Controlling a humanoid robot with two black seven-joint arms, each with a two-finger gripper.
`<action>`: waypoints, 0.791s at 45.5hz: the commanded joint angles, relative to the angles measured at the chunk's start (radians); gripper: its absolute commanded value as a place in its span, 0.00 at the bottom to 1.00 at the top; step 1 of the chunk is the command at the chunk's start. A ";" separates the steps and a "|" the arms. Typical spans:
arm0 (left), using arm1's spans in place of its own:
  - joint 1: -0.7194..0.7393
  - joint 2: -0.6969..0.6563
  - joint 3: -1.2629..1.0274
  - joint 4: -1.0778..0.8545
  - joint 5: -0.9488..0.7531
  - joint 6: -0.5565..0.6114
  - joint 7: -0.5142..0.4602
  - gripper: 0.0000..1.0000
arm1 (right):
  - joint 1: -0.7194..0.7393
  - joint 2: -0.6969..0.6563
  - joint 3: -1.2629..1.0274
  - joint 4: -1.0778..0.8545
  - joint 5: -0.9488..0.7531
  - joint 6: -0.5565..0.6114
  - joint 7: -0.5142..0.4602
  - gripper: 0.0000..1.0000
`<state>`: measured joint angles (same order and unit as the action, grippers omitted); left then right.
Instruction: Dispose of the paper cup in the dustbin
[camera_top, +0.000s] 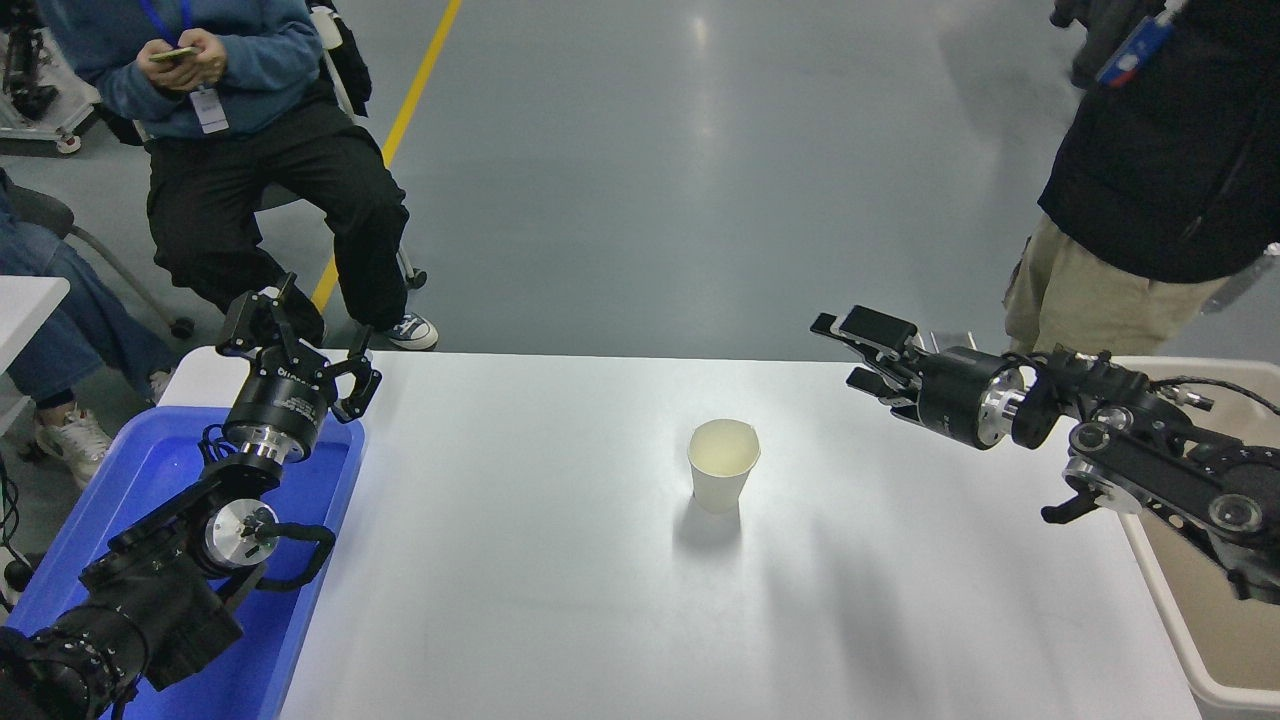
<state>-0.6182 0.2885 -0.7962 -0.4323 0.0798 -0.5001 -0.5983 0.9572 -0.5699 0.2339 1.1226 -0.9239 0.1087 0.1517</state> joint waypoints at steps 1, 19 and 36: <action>-0.001 0.000 0.000 0.000 0.000 0.000 0.000 1.00 | 0.222 0.083 -0.301 -0.043 -0.096 -0.006 -0.003 0.99; 0.000 0.000 0.000 0.000 0.000 0.000 0.000 1.00 | 0.322 0.312 -0.556 -0.219 -0.127 -0.006 -0.001 0.99; 0.000 0.000 0.000 0.000 0.000 0.000 0.000 1.00 | 0.287 0.459 -0.732 -0.440 -0.121 -0.030 -0.007 0.99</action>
<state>-0.6183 0.2883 -0.7961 -0.4323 0.0798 -0.5001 -0.5983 1.2600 -0.1905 -0.4092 0.8117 -1.0435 0.0968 0.1469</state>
